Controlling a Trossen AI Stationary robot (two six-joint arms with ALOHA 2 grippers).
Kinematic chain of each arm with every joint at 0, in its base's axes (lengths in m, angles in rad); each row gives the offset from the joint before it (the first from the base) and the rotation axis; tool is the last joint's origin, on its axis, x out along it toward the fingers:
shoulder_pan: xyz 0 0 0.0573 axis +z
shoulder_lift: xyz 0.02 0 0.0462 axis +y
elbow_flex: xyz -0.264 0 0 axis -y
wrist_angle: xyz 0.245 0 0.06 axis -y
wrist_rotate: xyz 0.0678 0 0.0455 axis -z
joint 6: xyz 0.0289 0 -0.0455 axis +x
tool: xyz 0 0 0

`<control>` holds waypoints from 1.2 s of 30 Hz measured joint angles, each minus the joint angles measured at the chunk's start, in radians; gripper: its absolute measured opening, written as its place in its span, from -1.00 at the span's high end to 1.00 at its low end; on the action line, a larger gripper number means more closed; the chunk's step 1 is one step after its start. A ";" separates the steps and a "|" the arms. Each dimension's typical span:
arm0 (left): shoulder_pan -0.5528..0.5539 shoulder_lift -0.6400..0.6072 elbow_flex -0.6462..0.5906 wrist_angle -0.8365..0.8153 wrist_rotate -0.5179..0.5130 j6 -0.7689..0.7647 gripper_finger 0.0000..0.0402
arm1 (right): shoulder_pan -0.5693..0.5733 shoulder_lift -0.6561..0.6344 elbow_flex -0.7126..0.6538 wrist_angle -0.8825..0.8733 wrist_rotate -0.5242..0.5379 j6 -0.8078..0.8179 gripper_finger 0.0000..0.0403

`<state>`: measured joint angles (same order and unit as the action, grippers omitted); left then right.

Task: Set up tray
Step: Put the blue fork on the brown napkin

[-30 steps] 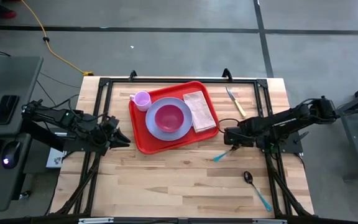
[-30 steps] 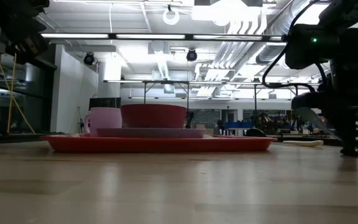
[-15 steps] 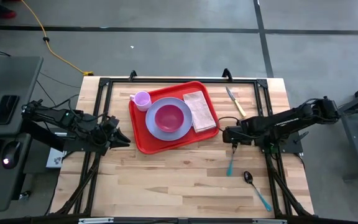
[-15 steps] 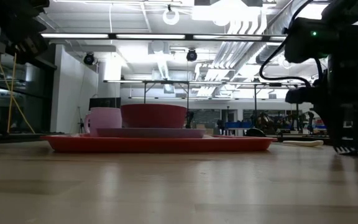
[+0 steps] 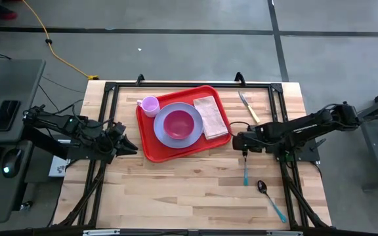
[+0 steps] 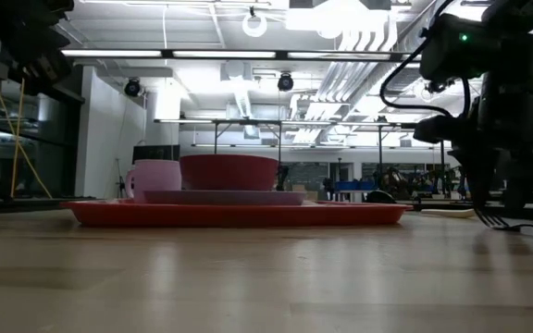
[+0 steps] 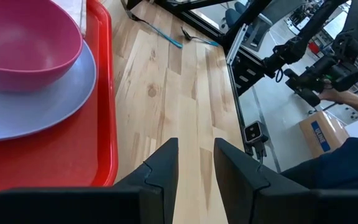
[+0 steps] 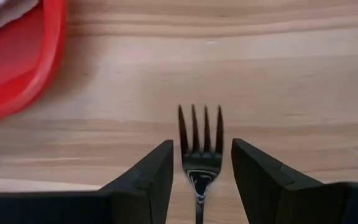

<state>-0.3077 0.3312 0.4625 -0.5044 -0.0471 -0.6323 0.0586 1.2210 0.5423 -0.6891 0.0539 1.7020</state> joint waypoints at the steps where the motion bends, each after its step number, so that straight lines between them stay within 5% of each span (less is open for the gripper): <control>1: 0.000 0.000 0.000 0.000 0.000 0.000 0.33 | 0.000 0.001 0.000 -0.001 -0.003 0.000 0.30; 22: 0.000 0.000 0.000 0.000 0.005 0.024 0.33 | 0.128 0.003 0.000 0.037 -0.061 0.122 0.30; 36: 0.000 0.000 0.000 0.000 0.004 0.026 0.33 | 0.161 0.162 0.006 0.103 -0.087 0.138 0.30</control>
<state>-0.3077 0.3313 0.4625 -0.5045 -0.0433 -0.6060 0.2192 1.3831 0.5480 -0.5864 -0.0326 1.8400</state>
